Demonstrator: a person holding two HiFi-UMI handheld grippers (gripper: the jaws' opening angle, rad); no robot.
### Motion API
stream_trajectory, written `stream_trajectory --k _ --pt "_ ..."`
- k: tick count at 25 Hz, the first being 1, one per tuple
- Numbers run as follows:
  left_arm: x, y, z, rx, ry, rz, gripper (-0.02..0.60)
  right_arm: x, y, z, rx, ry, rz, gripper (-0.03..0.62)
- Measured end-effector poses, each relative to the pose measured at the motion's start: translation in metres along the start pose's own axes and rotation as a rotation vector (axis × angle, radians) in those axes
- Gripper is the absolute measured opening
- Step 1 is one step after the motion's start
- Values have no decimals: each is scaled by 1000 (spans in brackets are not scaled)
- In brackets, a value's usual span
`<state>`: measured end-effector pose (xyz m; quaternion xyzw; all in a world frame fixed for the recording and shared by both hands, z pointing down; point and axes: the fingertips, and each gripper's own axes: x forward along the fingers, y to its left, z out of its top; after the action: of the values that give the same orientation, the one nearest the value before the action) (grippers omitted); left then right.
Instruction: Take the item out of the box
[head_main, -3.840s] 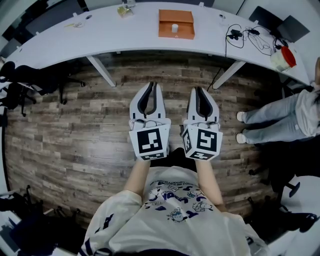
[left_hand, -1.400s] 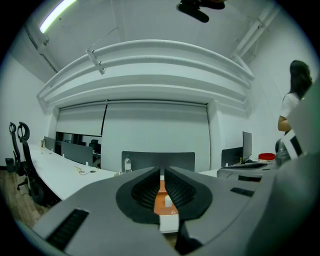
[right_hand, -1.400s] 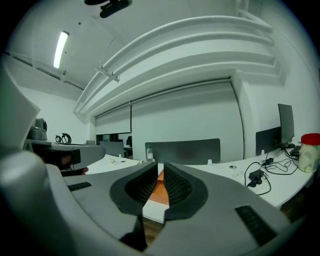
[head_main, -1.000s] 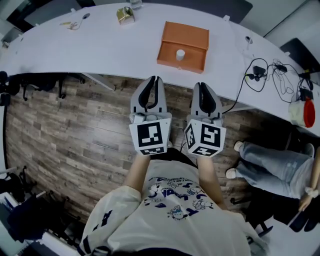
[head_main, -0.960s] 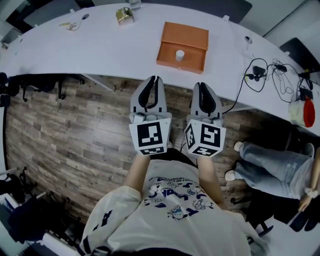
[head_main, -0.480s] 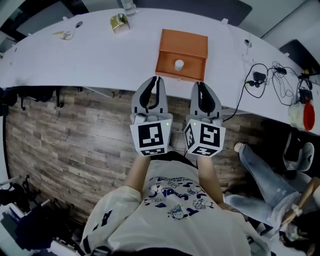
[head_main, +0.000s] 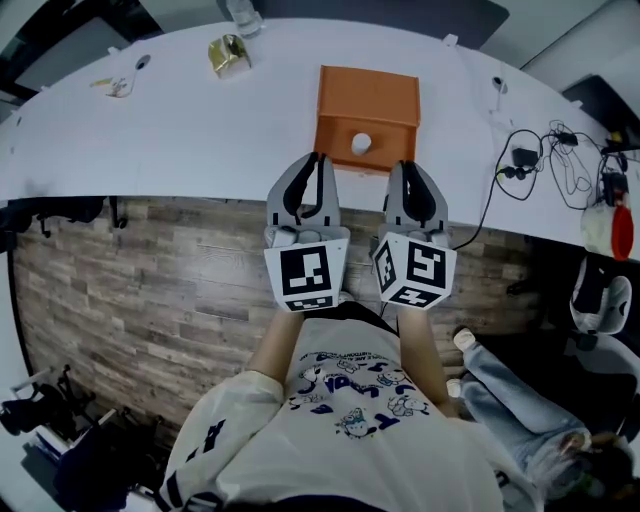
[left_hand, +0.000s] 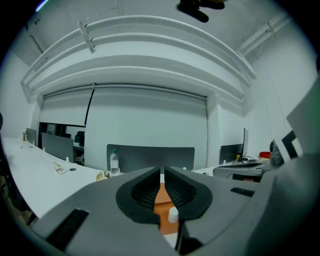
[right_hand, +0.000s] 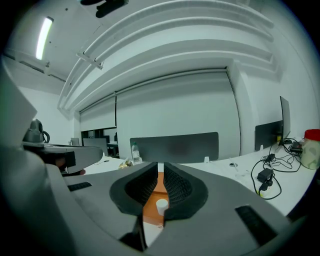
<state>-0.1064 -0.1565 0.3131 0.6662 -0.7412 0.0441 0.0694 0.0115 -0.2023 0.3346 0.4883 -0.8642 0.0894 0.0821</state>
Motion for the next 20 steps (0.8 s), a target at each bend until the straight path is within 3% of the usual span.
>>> stream_trajectory --k 20 --pt "81 42 -29 -30 88 -76 38 88 15 -34 2 141 -21 55"
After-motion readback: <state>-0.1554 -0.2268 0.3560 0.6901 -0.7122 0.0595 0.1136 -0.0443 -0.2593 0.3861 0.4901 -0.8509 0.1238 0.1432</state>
